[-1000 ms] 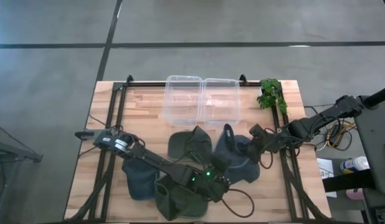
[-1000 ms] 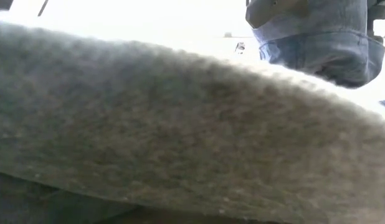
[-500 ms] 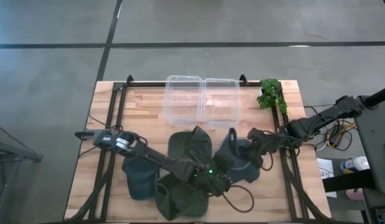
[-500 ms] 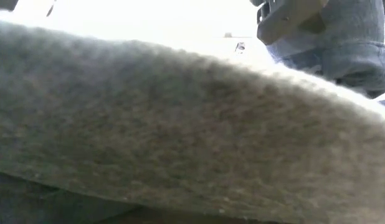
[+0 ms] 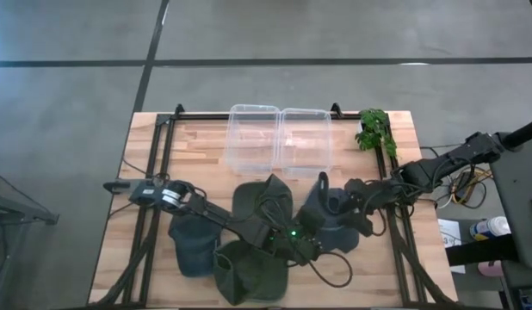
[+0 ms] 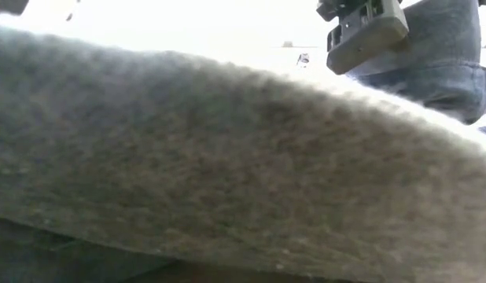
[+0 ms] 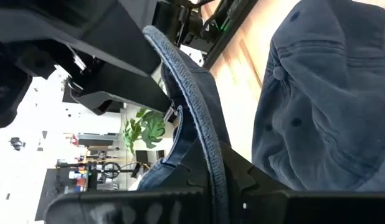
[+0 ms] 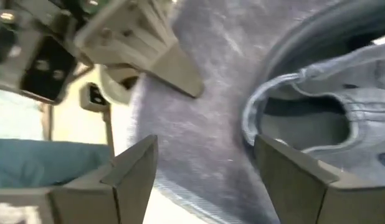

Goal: Pick & Place hat
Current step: Put the top right blue cap into the left transparent bin

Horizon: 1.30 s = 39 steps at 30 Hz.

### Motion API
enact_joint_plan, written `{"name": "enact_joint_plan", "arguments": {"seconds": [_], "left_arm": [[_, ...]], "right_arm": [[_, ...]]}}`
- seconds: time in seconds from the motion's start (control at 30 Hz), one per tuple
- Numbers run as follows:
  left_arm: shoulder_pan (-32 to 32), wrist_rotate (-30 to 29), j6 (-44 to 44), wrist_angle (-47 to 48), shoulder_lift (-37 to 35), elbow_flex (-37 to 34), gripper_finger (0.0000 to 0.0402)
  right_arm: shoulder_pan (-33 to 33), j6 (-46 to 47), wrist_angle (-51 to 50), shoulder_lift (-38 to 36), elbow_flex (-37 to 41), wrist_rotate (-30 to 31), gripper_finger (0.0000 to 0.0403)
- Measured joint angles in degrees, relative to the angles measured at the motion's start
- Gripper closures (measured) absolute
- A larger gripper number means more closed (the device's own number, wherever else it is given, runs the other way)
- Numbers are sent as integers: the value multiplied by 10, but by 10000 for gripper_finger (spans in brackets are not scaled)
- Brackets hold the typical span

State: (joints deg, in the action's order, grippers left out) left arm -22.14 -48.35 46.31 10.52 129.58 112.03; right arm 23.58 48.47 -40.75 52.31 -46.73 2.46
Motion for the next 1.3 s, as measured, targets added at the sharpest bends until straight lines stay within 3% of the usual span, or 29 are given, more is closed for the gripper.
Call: {"name": "enact_joint_plan", "arguments": {"seconds": [0.4, 0.67, 0.77, 0.87, 1.3], "left_arm": [[-8, -67, 23, -8, -1, -4, 392], [-16, -206, 62, -5, -5, 11, 392], [-17, -276, 56, -4, -16, 16, 392], [-15, -305, 21, 15, -35, 16, 392], [74, -289, 35, 65, -89, 16, 392]], "right_arm": [[0, -65, -132, -9, -159, 71, 149], [0, -67, -244, -9, -229, 165, 153], [1, -58, -264, -9, -230, 172, 154], [1, -55, -266, -9, -220, 172, 154], [2, -54, -266, -16, -172, 163, 161]]}}
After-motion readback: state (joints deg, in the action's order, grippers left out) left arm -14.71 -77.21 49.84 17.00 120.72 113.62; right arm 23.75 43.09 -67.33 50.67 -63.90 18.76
